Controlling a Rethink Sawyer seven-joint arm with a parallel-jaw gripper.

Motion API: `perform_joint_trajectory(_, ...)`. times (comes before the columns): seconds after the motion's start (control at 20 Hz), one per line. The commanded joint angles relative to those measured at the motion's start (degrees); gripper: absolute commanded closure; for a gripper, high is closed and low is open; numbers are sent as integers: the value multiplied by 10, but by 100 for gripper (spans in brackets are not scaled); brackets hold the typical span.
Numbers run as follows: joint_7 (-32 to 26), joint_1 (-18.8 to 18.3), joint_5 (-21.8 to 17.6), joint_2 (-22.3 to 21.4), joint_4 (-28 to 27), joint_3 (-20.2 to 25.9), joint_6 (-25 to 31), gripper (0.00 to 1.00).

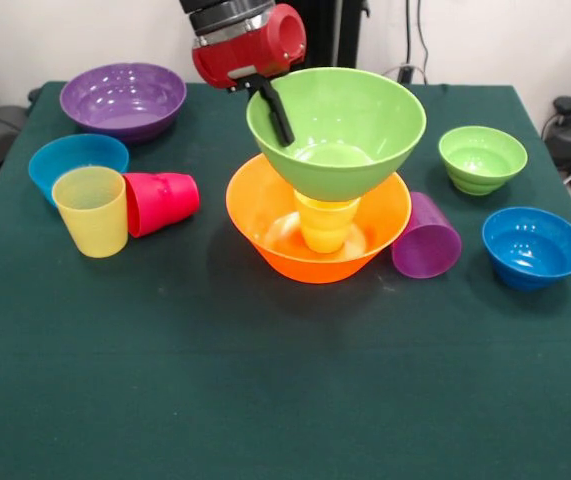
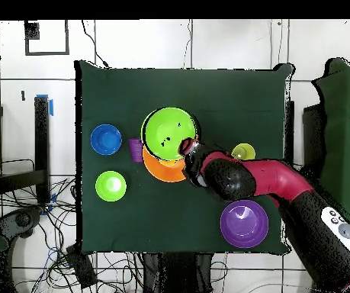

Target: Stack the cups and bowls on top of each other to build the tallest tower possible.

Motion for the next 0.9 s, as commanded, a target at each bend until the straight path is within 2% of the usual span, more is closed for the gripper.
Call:
perform_joint_trajectory(0.05, -8, 32, -27, 19, -39, -46, -18, 100)
perform_joint_trajectory(0.9, -17, 25, -28, 21, -33, -46, -24, 100)
